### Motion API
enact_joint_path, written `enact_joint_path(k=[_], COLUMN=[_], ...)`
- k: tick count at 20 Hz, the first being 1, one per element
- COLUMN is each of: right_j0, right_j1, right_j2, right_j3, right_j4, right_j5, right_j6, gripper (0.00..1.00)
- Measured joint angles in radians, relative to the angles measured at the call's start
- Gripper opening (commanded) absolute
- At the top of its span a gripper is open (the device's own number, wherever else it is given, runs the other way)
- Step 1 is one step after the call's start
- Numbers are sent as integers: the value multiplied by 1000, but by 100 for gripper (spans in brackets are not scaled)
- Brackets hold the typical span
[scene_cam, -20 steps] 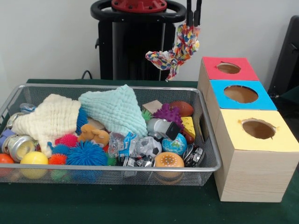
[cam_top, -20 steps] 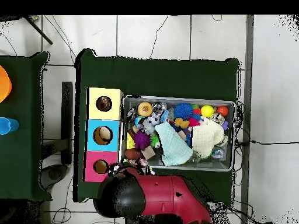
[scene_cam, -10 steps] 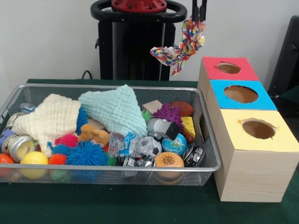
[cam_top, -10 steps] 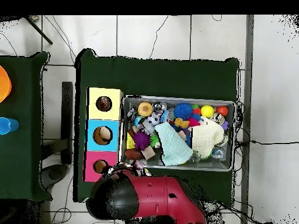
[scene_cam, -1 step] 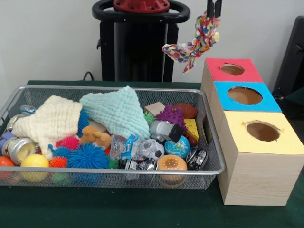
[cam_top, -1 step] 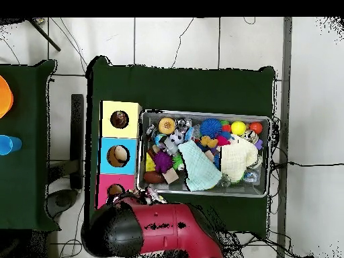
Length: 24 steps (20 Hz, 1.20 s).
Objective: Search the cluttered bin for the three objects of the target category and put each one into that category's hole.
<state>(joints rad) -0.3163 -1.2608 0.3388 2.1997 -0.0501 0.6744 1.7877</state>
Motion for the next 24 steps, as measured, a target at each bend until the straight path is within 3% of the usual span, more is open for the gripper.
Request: enact_joint_path(k=[24], right_j0=[113], right_j1=[7], right_j2=[-48], right_j3=[-124], right_j4=[1], right_j5=[63], right_j6=[0], gripper=[0])
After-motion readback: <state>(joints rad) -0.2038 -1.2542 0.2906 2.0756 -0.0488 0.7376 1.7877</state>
